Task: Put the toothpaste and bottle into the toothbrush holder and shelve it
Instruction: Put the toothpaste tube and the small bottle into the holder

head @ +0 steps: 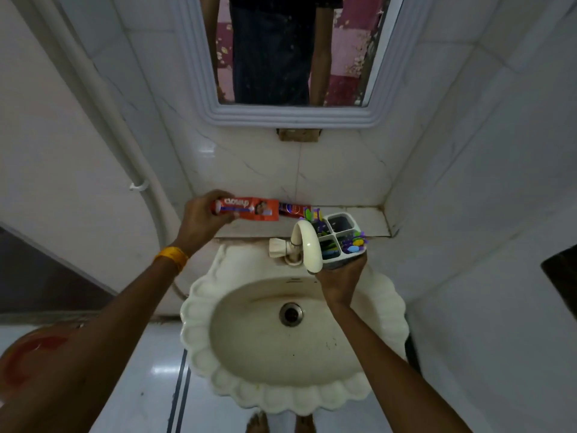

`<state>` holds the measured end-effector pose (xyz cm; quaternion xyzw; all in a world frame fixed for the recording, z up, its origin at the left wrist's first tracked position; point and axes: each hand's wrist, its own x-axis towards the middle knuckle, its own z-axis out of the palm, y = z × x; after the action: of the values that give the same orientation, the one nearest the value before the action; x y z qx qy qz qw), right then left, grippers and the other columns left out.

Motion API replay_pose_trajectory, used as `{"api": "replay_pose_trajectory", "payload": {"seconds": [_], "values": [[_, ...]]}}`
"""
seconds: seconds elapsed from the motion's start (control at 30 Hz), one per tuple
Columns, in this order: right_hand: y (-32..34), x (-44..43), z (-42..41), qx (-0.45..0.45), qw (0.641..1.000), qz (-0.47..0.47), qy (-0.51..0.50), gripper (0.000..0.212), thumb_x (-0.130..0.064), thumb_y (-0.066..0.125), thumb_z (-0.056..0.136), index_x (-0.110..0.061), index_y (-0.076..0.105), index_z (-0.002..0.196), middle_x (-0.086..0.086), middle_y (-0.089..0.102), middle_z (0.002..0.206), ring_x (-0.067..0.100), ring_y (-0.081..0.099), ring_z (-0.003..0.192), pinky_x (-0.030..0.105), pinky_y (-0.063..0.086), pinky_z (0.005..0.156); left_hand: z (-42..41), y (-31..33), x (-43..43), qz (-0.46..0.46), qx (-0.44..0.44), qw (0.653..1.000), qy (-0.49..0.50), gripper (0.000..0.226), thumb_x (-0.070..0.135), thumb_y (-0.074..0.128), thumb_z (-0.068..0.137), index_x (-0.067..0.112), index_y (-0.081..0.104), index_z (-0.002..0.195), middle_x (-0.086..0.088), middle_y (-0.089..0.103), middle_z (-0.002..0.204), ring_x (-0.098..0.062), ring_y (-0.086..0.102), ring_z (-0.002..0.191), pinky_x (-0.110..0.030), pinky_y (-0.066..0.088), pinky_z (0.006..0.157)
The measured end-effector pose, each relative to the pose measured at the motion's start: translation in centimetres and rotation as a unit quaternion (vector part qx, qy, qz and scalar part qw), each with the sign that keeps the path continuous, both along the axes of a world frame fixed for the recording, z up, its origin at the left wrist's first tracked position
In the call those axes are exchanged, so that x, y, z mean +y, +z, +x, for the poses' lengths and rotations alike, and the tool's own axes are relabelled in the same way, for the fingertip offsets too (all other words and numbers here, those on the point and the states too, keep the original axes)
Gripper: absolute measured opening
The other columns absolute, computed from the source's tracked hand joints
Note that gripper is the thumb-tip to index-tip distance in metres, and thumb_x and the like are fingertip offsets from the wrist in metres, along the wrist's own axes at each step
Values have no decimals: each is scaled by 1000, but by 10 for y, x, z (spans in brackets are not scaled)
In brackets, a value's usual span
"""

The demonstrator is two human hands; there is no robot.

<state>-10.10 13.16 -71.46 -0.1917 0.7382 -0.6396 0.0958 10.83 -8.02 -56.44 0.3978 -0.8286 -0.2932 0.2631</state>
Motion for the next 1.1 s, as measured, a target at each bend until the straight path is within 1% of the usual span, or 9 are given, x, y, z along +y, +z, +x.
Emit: {"api": "replay_pose_trajectory", "payload": {"seconds": [0.1, 0.23, 0.33, 0.47, 0.6, 0.77, 0.87, 0.97, 1.1], "values": [[1, 0, -2, -1, 1000, -13, -3, 127, -21, 106, 43, -29, 35, 148, 3, 54, 147, 18, 56, 137, 52, 56, 106, -17, 27, 6, -15, 30, 998, -56, 39, 20, 85, 73, 24, 67, 107, 0, 72, 99, -13, 68, 86, -17, 54, 78], [7, -2, -1, 11, 1000, -28, -2, 123, -29, 105, 44, -38, 35, 144, -6, 56, 143, 12, 57, 135, 47, 56, 107, -55, 51, 26, -28, 30, 991, -128, 39, 20, 82, 77, 15, 63, 111, 5, 66, 106, -7, 64, 93, -7, 52, 78], [10, -3, -2, 12, 999, -34, 4, 123, -32, 104, 43, -35, 36, 144, -6, 56, 140, 12, 59, 133, 44, 56, 106, -86, 57, 37, -36, 3, 985, -171, 39, 19, 78, 81, 15, 62, 116, 2, 65, 111, -11, 63, 101, -18, 55, 82], [8, -3, -6, 15, 999, -41, 13, 123, -25, 106, 44, -26, 39, 147, -3, 57, 141, 13, 59, 134, 37, 56, 106, -124, 57, 44, -97, -74, 971, -204, 39, 16, 77, 79, 15, 65, 116, -9, 68, 113, -25, 65, 101, -38, 56, 86], [5, -3, -9, 21, 999, -34, 20, 128, -39, 106, 42, -28, 37, 149, -3, 55, 143, 15, 56, 136, 43, 54, 108, -153, 55, 55, -134, -124, 955, -233, 39, 10, 72, 81, 16, 65, 119, -10, 66, 115, -29, 64, 103, -40, 54, 85], [-2, -2, -8, 21, 1000, -5, 21, 135, -43, 103, 43, -29, 28, 154, -3, 46, 149, 16, 47, 142, 40, 48, 115, -170, 56, 60, -158, -144, 945, -248, 38, 8, 68, 83, 19, 64, 119, -7, 64, 115, -28, 63, 99, -38, 55, 80], [1, -2, -8, 29, 999, -6, 27, 136, -47, 101, 42, -26, 28, 155, -3, 48, 145, 17, 49, 138, 27, 44, 111, -170, 62, 53, -163, -182, 930, -273, 38, 12, 70, 80, 21, 64, 117, -7, 66, 111, -27, 63, 99, -39, 55, 80], [2, -4, -8, 23, 999, -11, 25, 133, -48, 100, 41, -26, 31, 152, -3, 49, 143, 16, 51, 136, 22, 45, 110, -169, 73, 51, -175, -188, 925, -279, 39, 13, 70, 80, 20, 64, 118, -8, 66, 113, -26, 62, 101, -40, 54, 81], [7, -6, -7, 27, 999, -11, 29, 132, -55, 96, 43, -19, 32, 153, -5, 47, 143, 14, 49, 136, 2, 35, 104, -167, 89, 42, -159, -208, 921, -289, 39, 16, 73, 78, 21, 65, 116, -7, 68, 113, -26, 63, 101, -43, 55, 86]]}}
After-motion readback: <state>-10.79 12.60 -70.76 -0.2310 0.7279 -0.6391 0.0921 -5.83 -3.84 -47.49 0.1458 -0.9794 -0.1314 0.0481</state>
